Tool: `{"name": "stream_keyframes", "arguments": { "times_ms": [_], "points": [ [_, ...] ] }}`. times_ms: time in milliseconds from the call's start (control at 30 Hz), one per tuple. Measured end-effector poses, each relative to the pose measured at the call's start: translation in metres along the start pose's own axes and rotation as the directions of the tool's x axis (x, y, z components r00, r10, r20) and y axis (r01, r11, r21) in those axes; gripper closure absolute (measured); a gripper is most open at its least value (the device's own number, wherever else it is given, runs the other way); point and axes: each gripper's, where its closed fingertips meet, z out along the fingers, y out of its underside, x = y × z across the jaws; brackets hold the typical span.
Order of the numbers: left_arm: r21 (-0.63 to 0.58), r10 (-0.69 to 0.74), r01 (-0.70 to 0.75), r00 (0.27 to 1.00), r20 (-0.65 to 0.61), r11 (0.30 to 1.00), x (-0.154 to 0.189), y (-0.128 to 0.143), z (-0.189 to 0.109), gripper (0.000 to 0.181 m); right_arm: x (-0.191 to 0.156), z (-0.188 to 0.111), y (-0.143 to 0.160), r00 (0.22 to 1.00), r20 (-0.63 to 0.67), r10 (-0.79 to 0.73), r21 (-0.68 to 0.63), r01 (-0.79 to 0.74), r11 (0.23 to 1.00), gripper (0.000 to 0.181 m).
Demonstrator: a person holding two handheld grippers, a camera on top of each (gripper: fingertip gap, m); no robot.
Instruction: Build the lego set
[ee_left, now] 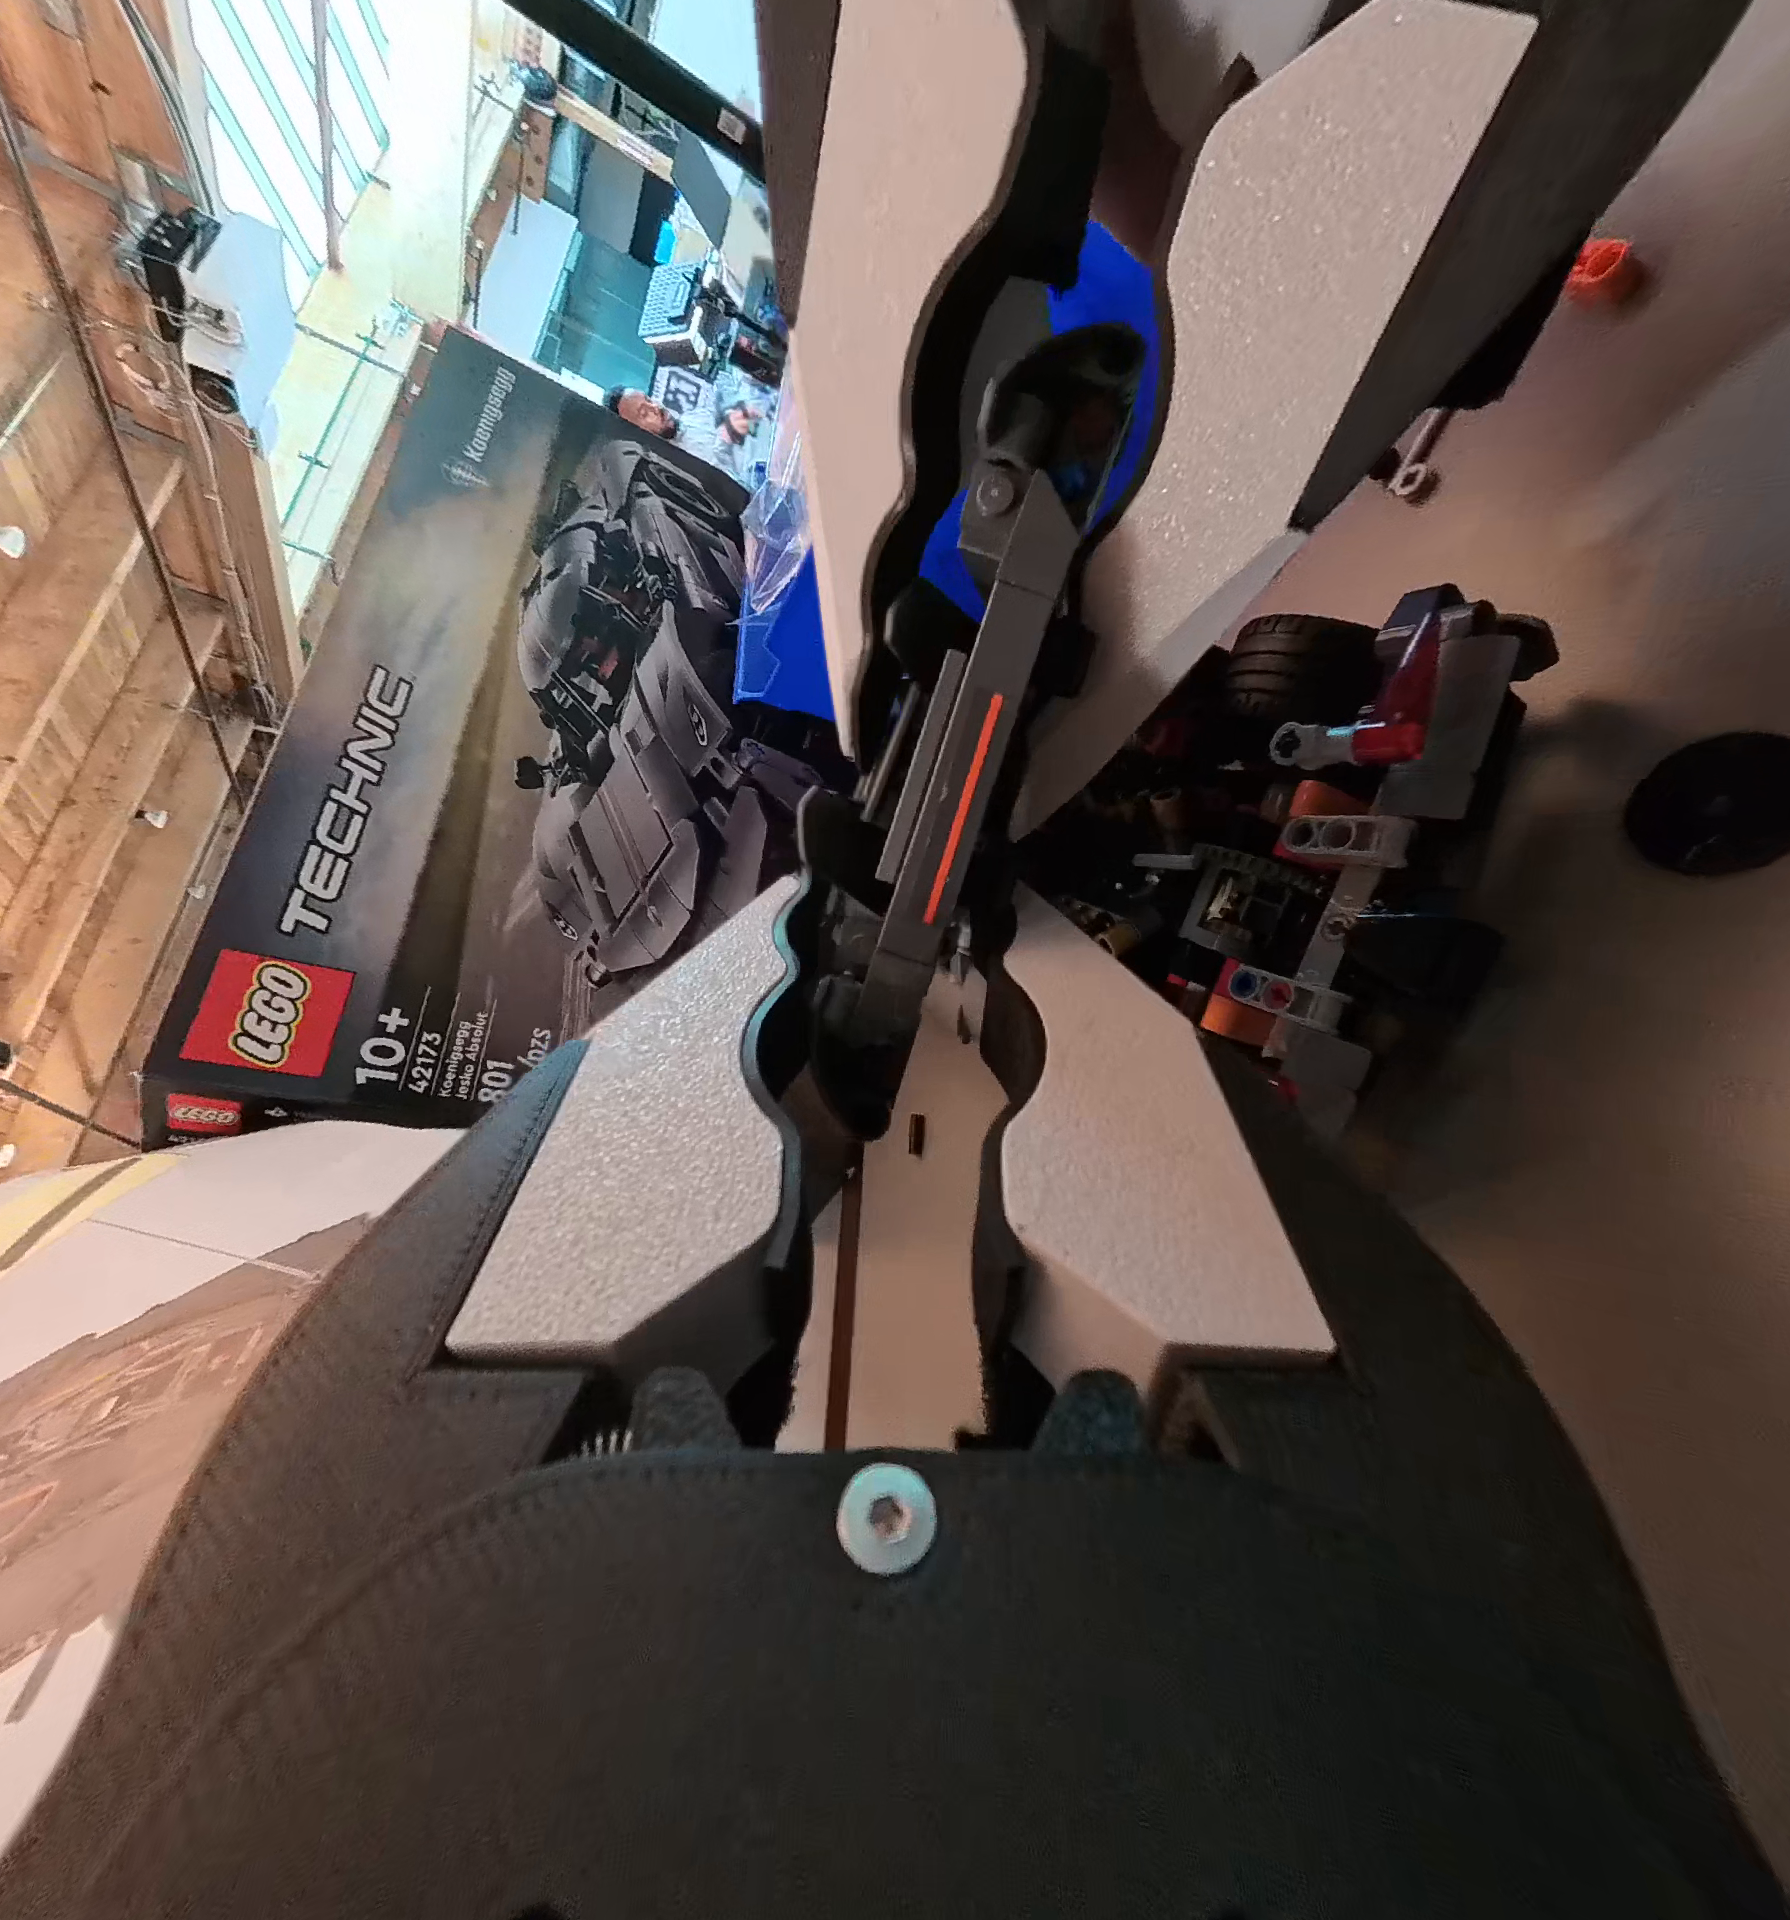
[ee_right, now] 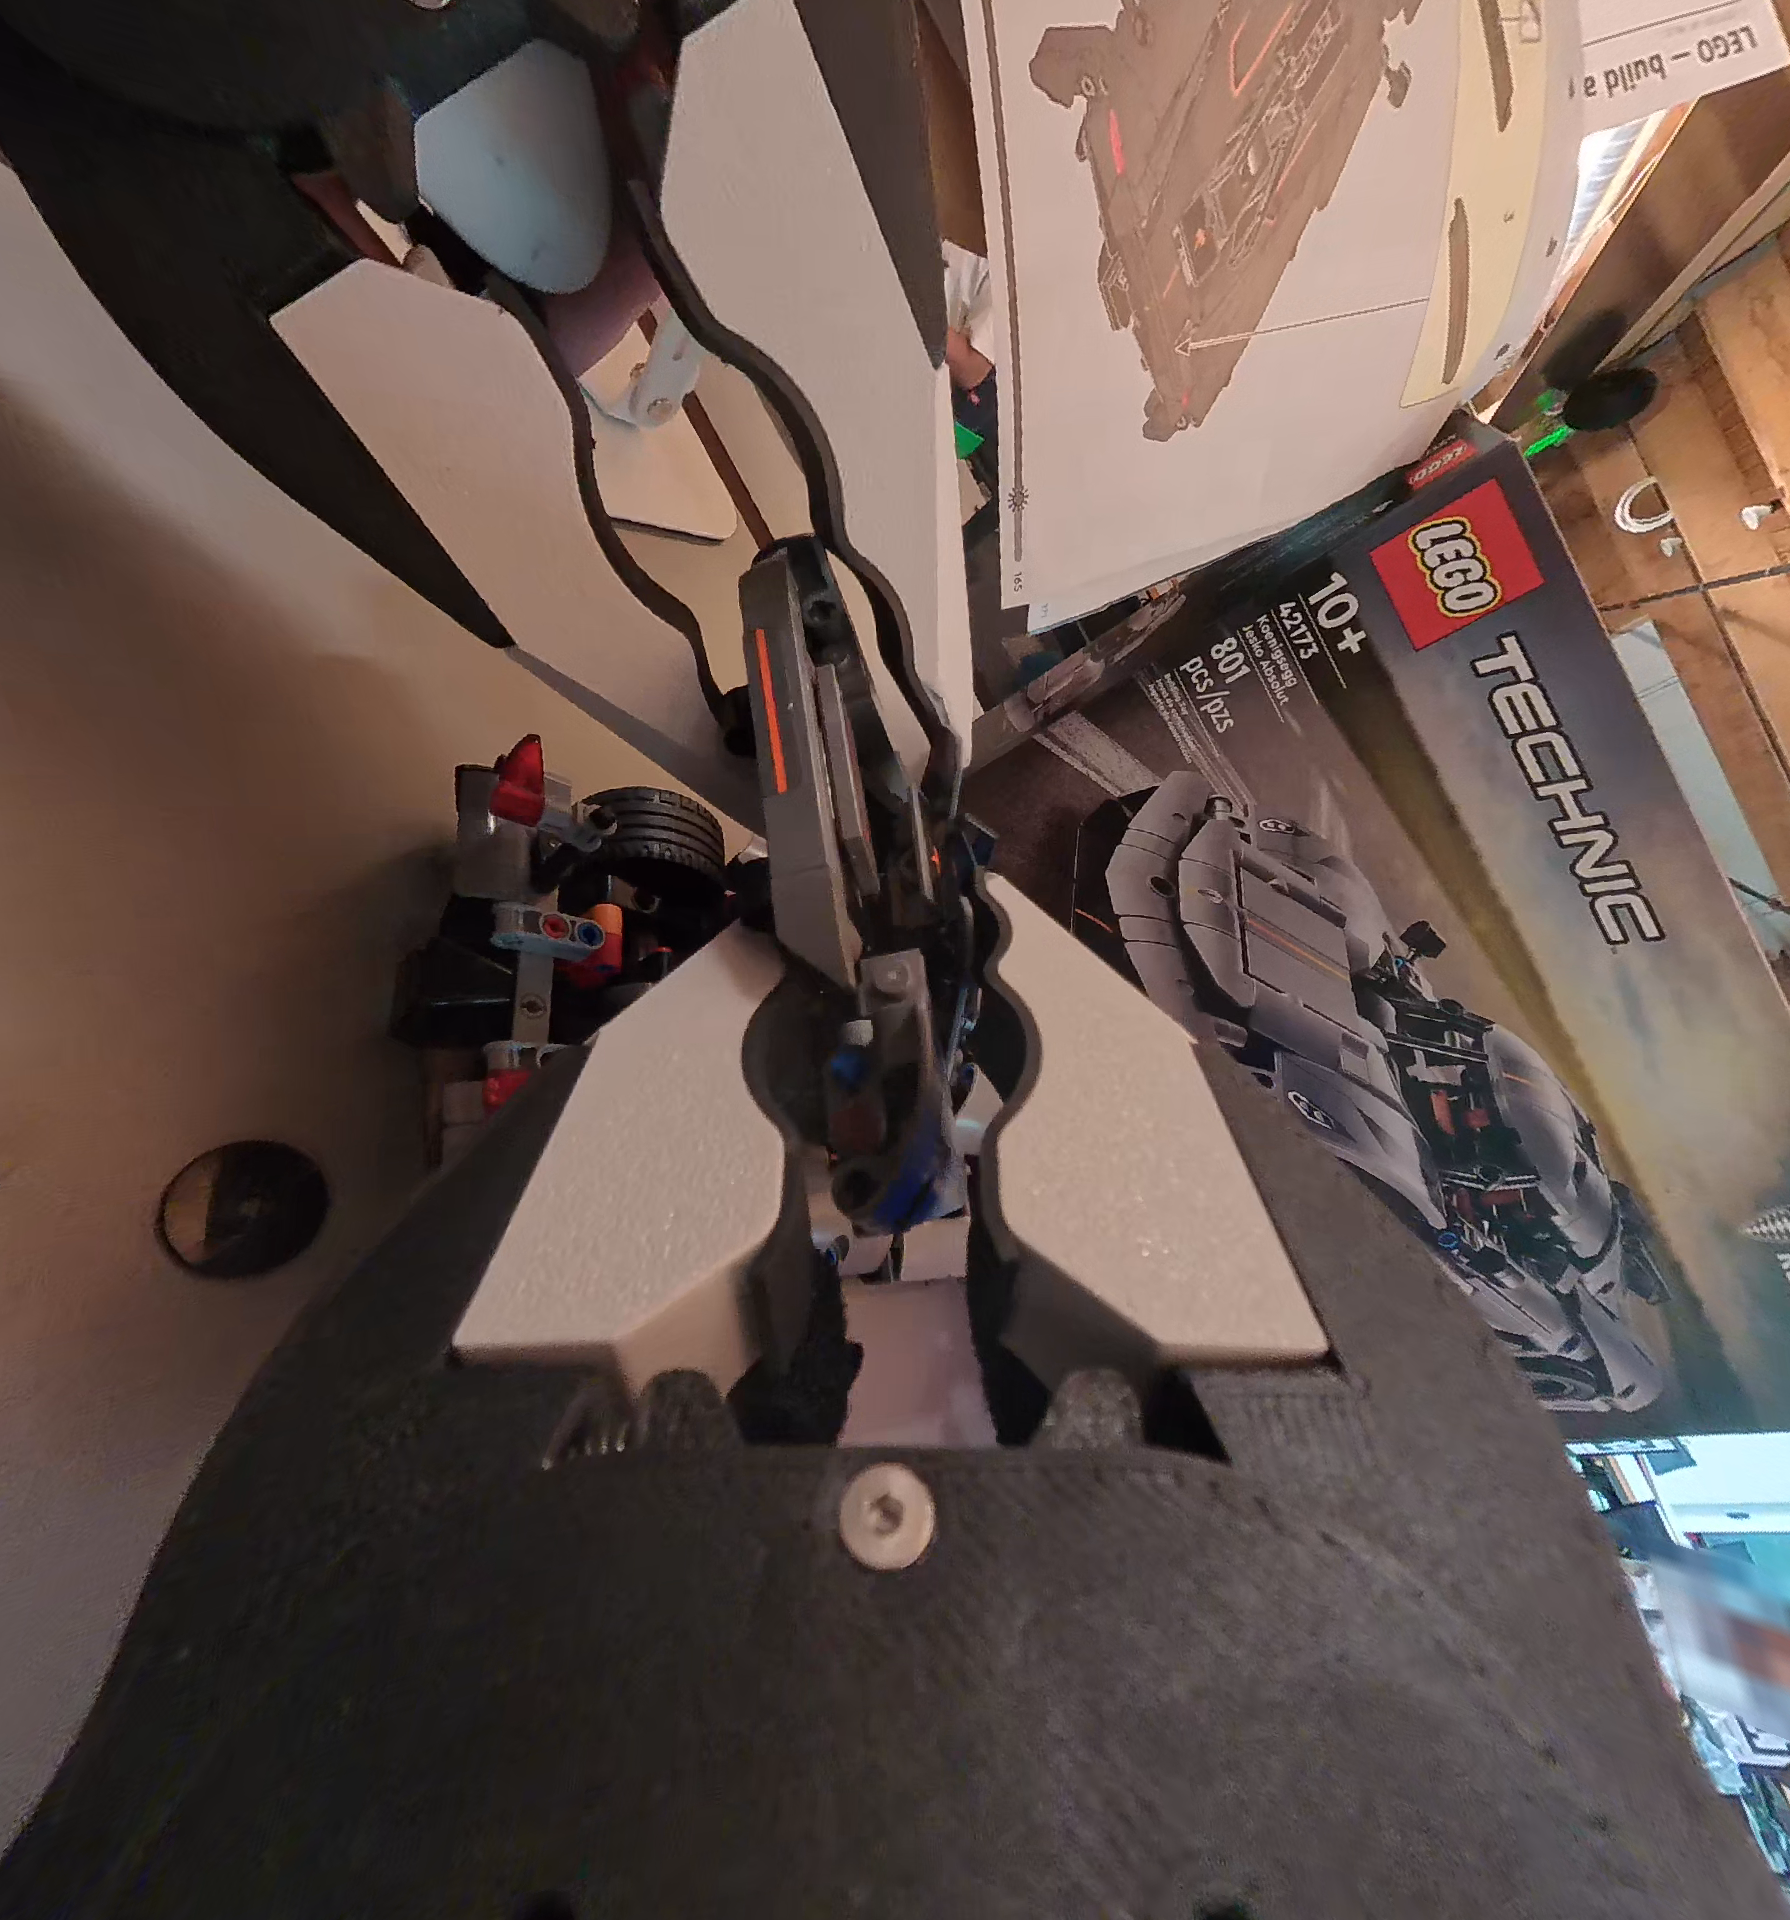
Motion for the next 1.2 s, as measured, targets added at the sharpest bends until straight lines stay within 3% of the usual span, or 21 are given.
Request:
{"name": "stream_keyframes", "arguments": {
  "times_ms": [800,1000,1200],
  "points": [
    [0.043,0.058,-0.059,0.998,0.025,0.997,-0.002,0.000,0.005,0.153,0.001,0.001,0.002,0.996,0.049,0.076,0.008,-0.076,0.997,0.161],
    [0.055,0.051,-0.052,0.998,0.019,0.997,-0.002,0.004,0.013,0.139,-0.002,0.002,0.001,0.995,0.061,0.077,0.012,-0.078,0.997,0.162],
    [0.072,0.047,-0.046,0.999,0.001,0.996,0.000,0.002,0.017,0.147,-0.002,0.002,0.002,0.996,0.061,0.067,0.012,-0.068,0.998,0.162]
  ]
}}
